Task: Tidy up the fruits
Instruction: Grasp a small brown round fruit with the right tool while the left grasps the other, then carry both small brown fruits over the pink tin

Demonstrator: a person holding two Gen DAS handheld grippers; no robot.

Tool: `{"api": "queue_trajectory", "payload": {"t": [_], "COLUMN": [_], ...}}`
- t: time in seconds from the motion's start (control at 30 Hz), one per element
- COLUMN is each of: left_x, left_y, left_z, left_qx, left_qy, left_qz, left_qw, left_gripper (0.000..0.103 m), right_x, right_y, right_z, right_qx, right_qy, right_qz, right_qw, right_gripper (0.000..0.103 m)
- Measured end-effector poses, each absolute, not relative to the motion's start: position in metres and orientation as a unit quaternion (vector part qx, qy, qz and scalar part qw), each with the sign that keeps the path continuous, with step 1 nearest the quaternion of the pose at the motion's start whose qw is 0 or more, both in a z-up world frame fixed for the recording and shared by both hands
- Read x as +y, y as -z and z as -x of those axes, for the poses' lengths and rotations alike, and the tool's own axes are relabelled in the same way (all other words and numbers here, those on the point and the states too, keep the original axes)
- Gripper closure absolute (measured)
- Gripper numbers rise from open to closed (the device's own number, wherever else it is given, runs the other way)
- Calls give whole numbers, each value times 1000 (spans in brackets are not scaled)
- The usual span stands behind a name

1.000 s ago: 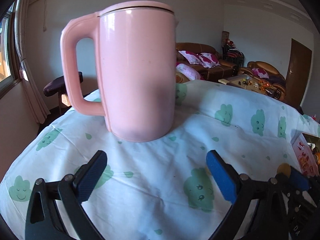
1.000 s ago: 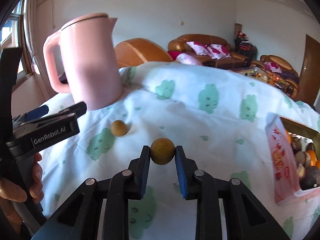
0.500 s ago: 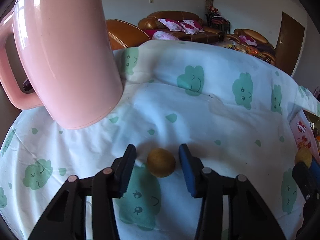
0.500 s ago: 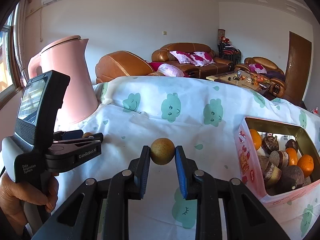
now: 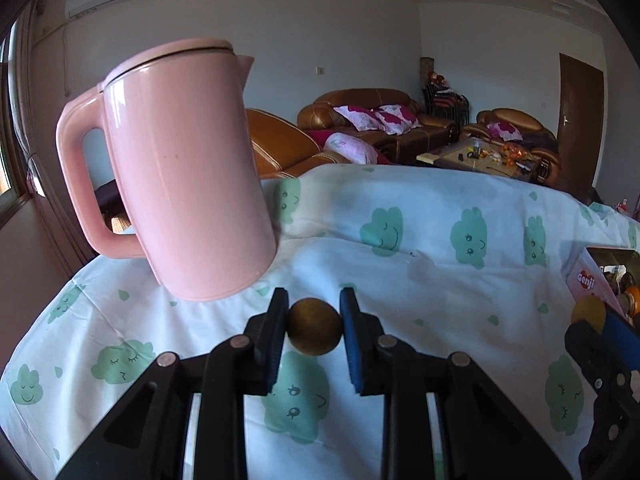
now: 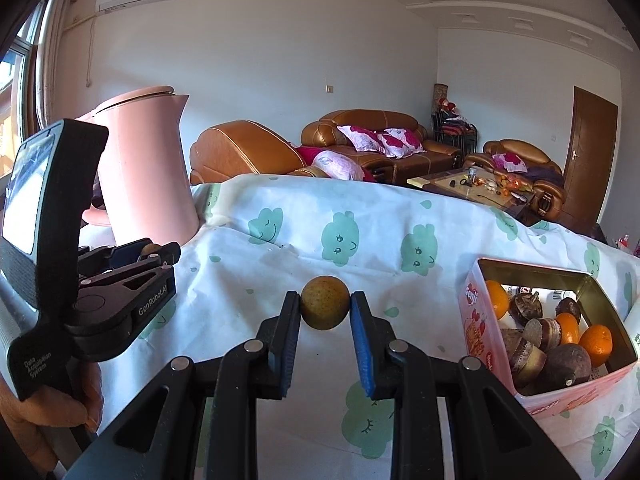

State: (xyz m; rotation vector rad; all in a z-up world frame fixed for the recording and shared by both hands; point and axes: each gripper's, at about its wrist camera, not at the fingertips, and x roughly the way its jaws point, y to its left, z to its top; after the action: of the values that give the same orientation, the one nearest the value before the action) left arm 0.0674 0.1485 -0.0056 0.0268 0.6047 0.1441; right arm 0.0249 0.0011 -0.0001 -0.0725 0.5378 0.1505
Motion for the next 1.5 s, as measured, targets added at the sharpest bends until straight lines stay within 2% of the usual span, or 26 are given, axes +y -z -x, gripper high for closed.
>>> {"api": "queue_trajectory", "payload": {"t": [0.63,1.5], "left_x": [90,15], "left_y": [1,3], "left_z": [-18,12], "left_qx": [277,292], "left_qy": [-51,8], "left_qz": [-29,-26], "left_qw": [959,956], "left_gripper": [75,75], "right_x": [-29,-111], "right_y": [-1,-5], "right_z": [5,39], "right_qx": [270,262], "right_qy": [-74,-30], "right_qz": [34,31], "right_qw": [959,964], "right_gripper": [75,75]}}
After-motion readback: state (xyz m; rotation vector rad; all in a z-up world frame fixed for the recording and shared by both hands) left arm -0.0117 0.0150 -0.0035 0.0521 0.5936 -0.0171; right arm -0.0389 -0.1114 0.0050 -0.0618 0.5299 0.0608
